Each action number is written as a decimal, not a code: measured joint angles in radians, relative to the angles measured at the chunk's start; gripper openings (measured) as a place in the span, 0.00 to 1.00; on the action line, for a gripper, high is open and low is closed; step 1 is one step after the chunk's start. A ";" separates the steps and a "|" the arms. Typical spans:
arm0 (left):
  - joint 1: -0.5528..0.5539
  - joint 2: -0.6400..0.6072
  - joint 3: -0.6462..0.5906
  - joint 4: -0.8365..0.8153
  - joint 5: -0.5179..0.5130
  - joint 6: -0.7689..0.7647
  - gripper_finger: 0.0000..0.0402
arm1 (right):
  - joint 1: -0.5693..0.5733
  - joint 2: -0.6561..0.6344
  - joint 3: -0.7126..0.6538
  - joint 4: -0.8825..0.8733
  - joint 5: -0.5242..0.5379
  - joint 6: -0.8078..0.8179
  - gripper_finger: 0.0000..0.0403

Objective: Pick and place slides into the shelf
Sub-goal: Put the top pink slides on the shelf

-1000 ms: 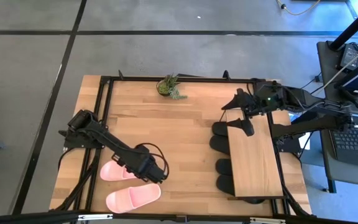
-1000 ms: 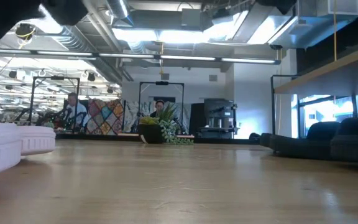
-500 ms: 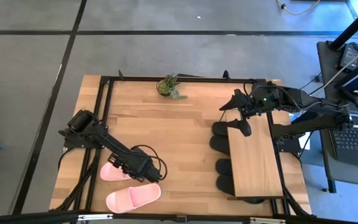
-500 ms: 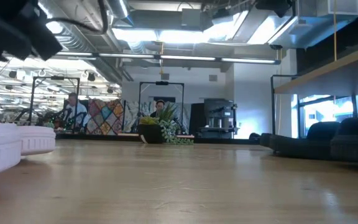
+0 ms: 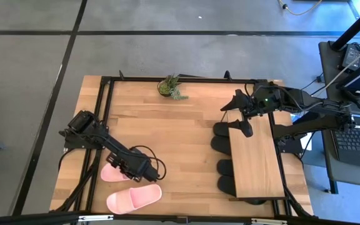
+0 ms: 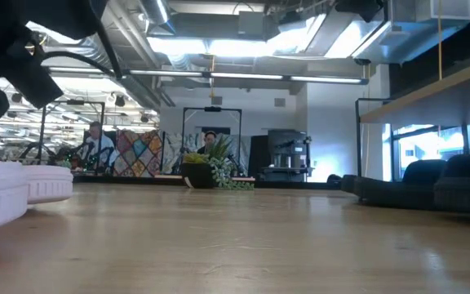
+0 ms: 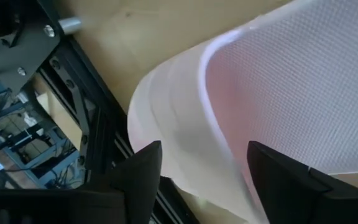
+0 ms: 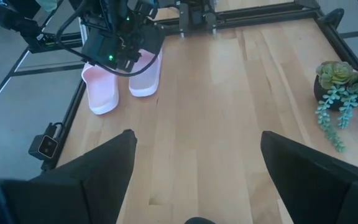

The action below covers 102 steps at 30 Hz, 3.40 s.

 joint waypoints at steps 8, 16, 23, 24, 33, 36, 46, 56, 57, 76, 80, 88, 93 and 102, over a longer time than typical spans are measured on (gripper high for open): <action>0.000 0.000 0.000 0.013 -0.027 0.002 0.33 | 0.000 0.000 0.000 0.000 0.000 -0.001 0.85; 0.000 0.000 0.000 0.006 -0.042 0.057 0.03 | 0.000 0.000 0.000 -0.001 0.000 0.001 0.85; 0.003 0.000 0.026 -0.054 -0.047 0.156 0.02 | 0.000 0.000 0.000 0.000 -0.001 0.061 0.85; 0.004 0.000 0.046 -0.080 -0.062 0.174 0.01 | 0.000 0.000 0.000 -0.001 -0.001 0.082 0.85; 0.028 -0.023 0.321 -0.216 -0.374 0.383 0.01 | 0.000 0.000 0.019 0.001 -0.004 0.245 0.85; 0.039 -0.024 0.421 -0.208 -0.496 0.519 0.01 | -0.006 0.000 0.059 -0.006 -0.043 0.289 0.85; 0.108 -0.026 0.698 -0.145 -0.797 1.019 0.01 | -0.008 0.000 0.227 0.004 -0.166 0.369 0.85; 0.176 -0.026 0.809 0.206 -0.909 1.689 0.01 | 0.028 0.005 0.237 0.135 -0.395 0.402 0.85; 0.178 -0.026 0.812 0.229 -0.931 1.751 0.01 | 0.031 0.006 0.237 0.138 -0.389 0.425 0.85; 0.160 -0.026 0.818 0.547 -1.230 2.589 0.02 | 0.032 0.190 0.236 0.092 -0.176 0.894 0.85; 0.149 -0.026 0.818 0.502 -1.230 2.555 0.02 | 0.027 0.206 0.235 0.138 -0.172 0.859 0.85; 0.095 -0.026 0.818 0.480 -1.222 2.507 0.02 | -0.021 0.172 0.235 0.197 -0.120 0.761 0.85; 0.067 -0.026 0.818 0.497 -1.230 2.529 0.02 | -0.057 0.180 0.235 0.137 -0.053 0.762 0.85; 0.082 -0.026 0.818 0.497 -1.271 2.532 0.02 | -0.056 0.217 0.235 0.075 -0.138 0.815 0.85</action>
